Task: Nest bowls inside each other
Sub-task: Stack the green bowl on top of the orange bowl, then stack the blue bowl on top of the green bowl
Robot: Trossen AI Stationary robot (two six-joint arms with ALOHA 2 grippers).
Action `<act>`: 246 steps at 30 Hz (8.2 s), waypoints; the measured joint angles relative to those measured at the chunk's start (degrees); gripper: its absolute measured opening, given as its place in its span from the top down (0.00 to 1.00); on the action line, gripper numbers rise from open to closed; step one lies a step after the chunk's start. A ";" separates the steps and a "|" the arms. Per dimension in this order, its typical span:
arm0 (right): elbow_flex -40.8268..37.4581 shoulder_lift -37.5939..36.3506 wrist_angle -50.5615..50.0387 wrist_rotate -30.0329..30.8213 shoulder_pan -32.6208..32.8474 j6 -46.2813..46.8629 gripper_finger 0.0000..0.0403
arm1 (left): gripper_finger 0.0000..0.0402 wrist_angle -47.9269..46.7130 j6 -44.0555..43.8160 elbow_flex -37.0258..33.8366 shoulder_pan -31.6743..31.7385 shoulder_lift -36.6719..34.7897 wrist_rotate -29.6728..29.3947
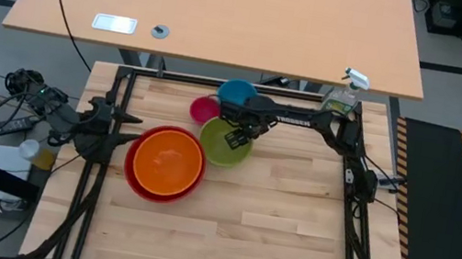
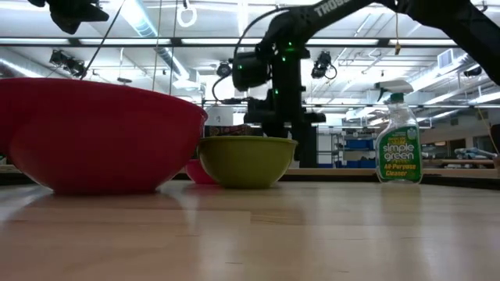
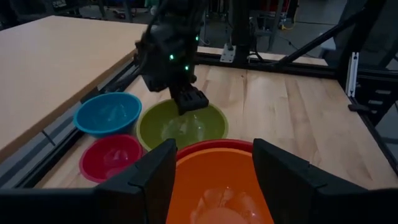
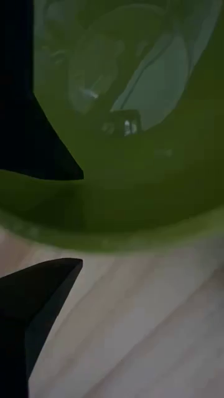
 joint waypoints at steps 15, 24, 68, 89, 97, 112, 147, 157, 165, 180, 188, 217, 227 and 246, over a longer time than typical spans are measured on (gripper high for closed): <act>-2.59 -0.57 4.79 -0.56 1.04 0.25 0.86 | 0.47 -0.84 0.20 0.00 0.00 0.00 -0.01; 7.23 0.17 -7.43 1.01 1.29 -0.21 0.91 | 0.47 -1.24 0.22 0.00 0.00 0.00 -0.01; 31.12 10.86 7.78 1.09 12.00 -9.90 0.90 | 0.47 -2.29 0.03 0.00 0.02 -0.01 3.29; 32.56 10.43 6.80 -3.54 12.29 -8.79 0.59 | 0.47 -2.14 -2.78 0.00 0.02 -0.02 9.41; 32.58 7.87 8.00 -6.54 12.42 4.35 0.57 | 0.47 -2.14 -2.78 0.00 0.02 -0.02 9.41; 32.58 6.10 15.10 -2.67 13.55 17.26 0.57 | 0.47 -1.68 -2.84 0.00 0.02 -0.02 9.32; 32.58 6.10 20.35 10.41 19.19 19.85 0.57 | 0.47 -1.70 -2.84 0.00 0.02 -0.02 9.32; 32.58 6.10 20.65 6.38 18.64 16.56 0.57 | 0.47 -1.71 -2.84 0.00 0.01 -0.02 9.32; 32.58 6.10 16.81 6.42 18.69 13.60 0.57 | 0.47 -1.72 -2.84 0.00 0.02 -0.02 9.34; 32.57 6.24 0.79 7.47 17.44 6.01 0.57 | 0.47 1.24 -2.82 0.02 0.00 -0.02 9.35; 30.02 7.74 -0.68 20.47 19.21 -4.73 0.57 | 0.47 7.55 -1.44 0.02 0.00 0.00 8.13; 17.31 7.69 11.92 23.61 14.44 -30.34 0.58 | 0.47 7.78 5.61 -1.85 -0.04 7.24 6.50; 21.17 4.29 10.41 20.53 14.52 -29.36 0.58 | 0.47 26.20 14.08 -11.66 -0.04 8.32 6.46; 18.25 2.71 2.90 13.59 2.52 -36.28 0.61 | 0.47 46.38 19.42 -26.32 -0.04 -3.97 -0.62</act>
